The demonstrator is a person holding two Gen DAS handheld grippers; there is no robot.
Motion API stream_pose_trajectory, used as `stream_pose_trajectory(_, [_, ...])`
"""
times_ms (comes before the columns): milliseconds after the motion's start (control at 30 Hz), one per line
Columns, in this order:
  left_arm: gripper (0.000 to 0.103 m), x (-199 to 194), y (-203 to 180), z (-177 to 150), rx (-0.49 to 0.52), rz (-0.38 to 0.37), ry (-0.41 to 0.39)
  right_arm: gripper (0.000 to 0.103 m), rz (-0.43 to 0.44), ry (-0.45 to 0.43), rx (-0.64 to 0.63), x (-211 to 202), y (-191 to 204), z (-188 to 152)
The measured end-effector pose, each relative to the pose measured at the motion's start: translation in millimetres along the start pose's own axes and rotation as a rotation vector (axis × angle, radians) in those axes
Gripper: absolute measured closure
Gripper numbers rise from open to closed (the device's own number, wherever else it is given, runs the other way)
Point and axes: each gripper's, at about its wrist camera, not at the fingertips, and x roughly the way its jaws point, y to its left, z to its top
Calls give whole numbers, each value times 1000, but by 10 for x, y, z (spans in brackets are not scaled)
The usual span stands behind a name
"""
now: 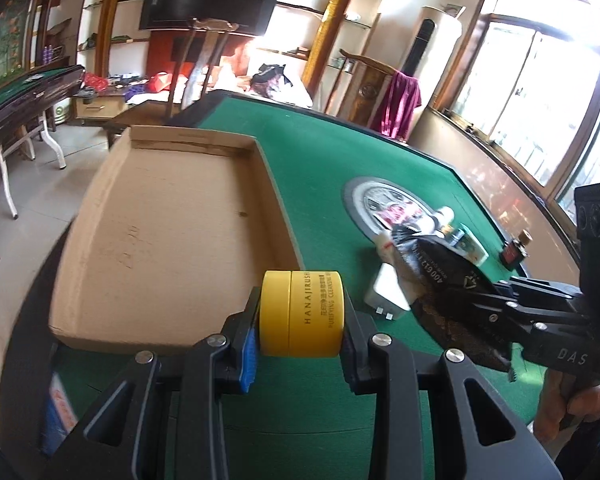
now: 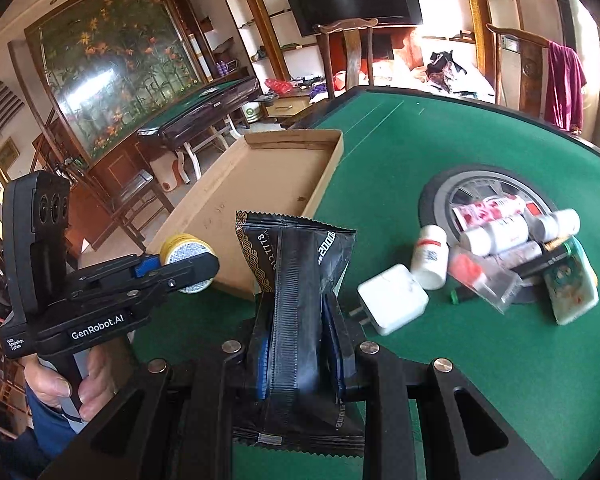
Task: Organize objects
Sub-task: 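Carry the tape in the left gripper and bag in the right to the cardboard tray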
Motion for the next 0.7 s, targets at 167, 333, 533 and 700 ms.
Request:
stream_pose_trajectory(167, [71, -60, 303, 192, -11, 45, 7, 78, -7, 7, -24, 195, 191, 298])
stream_pose_trajectory(333, [71, 32, 527, 451, -14, 71, 40, 78, -9, 36, -15, 477, 272, 619])
stream_pose_trajectory(533, [71, 455, 763, 884, -42, 125, 124, 78, -56, 67, 17, 888, 245, 1022])
stream_pose_trajectory(700, [71, 920, 1042, 1226, -140, 129, 194, 78, -113, 80, 55, 1318, 154, 1363])
